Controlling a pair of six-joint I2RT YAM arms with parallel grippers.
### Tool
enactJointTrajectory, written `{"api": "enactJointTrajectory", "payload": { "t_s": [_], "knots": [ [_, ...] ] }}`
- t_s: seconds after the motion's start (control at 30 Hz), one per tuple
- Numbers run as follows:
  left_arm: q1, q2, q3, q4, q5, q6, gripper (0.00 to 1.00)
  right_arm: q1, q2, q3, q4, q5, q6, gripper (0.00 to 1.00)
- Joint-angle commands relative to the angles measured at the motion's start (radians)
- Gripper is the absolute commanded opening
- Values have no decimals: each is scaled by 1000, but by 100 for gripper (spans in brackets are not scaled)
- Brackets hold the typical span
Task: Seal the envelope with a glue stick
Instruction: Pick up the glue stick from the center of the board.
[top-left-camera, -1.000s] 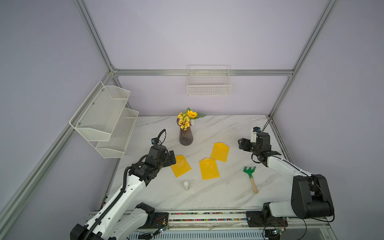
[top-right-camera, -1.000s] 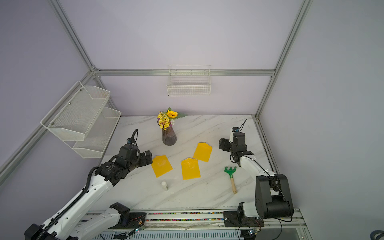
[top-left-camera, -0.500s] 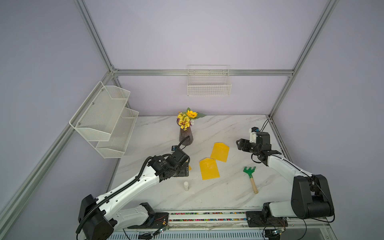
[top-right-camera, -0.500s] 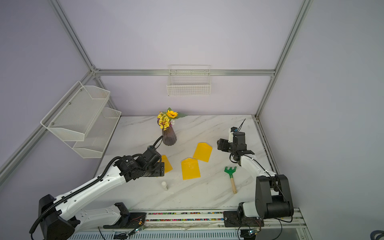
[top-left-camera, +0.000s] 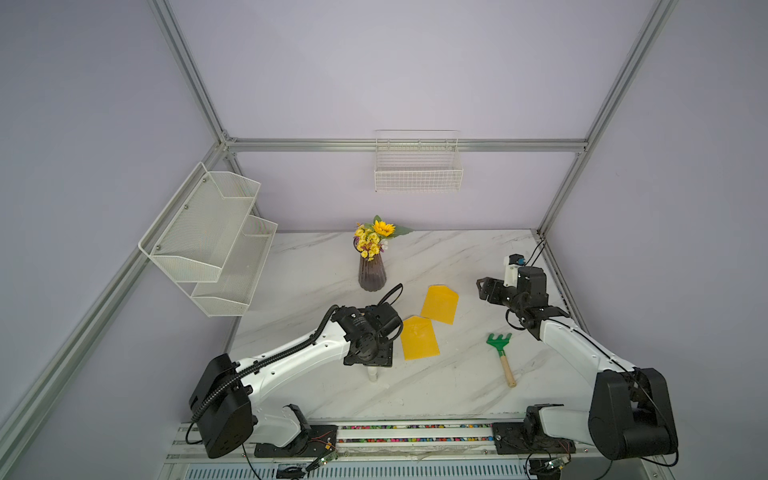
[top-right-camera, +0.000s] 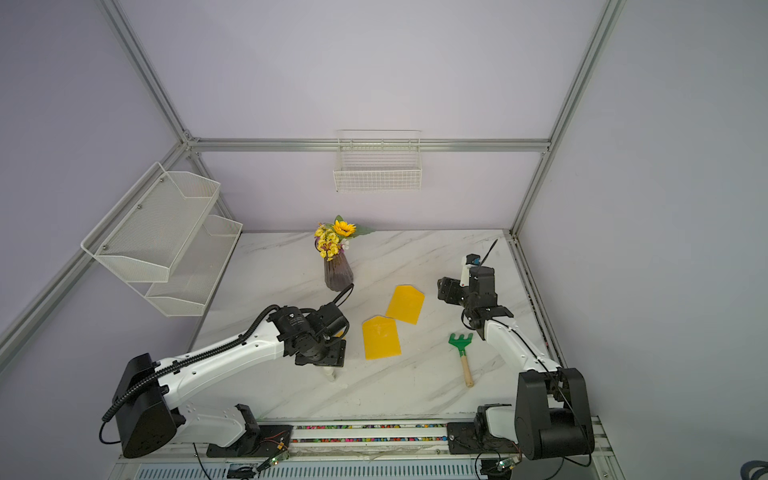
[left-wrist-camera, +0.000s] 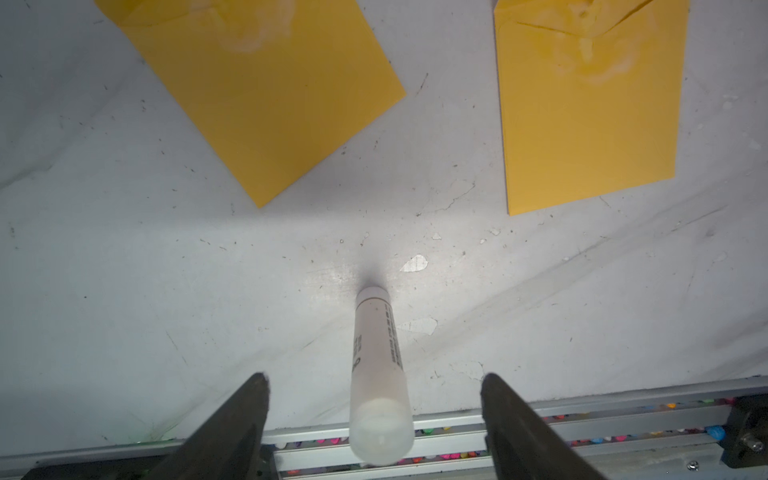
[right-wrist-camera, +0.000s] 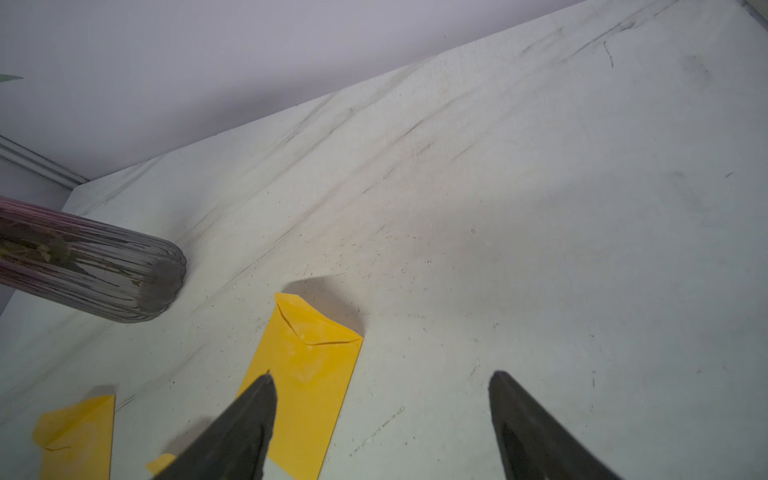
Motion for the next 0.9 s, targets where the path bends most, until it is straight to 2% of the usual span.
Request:
{"api": "enactJointTrajectory", "payload": {
  "t_s": [0.0, 0.07, 0.3, 0.63, 0.87],
  "knots": [
    [-9, 13, 27, -30, 29, -47, 78, 4, -11, -11, 23, 22, -3, 82],
    [-16, 23, 29, -30, 44, -52, 71, 5, -13, -9, 19, 29, -4, 82],
    [-21, 76, 23, -35, 65, -62, 56, 4, -38, -22, 24, 50, -11, 82],
    [-23, 43, 9, -84, 66, -69, 46, 4, -54, -28, 25, 59, -18, 82],
    [-21, 42, 24, -103, 55, -61, 39, 4, -60, -25, 24, 58, -20, 78]
  ]
}}
